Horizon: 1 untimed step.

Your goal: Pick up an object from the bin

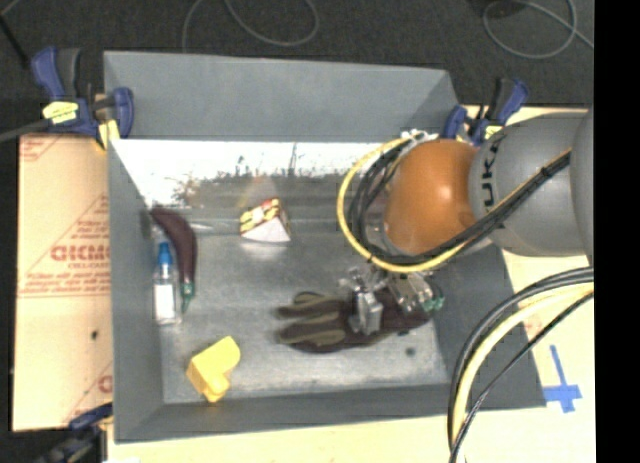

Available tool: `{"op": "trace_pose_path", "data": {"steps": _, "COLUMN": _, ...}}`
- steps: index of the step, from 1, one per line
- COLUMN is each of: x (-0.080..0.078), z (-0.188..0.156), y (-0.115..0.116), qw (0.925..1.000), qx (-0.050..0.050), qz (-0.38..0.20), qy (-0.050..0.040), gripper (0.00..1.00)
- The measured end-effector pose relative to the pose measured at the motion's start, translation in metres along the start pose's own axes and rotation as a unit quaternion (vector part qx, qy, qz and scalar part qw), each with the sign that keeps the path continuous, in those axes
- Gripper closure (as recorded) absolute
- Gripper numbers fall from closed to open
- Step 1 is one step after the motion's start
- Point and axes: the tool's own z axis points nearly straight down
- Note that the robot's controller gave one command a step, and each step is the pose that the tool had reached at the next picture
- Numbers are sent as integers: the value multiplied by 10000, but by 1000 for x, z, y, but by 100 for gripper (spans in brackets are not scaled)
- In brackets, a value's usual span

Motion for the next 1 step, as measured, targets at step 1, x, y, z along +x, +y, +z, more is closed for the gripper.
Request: {"op": "trace_pose_path", "data": {"steps": 1, "x": -19, "z": -155, "y": 4, "qw": 10000, "qx": 15, "qz": -17, "qy": -31, "gripper": 100}}
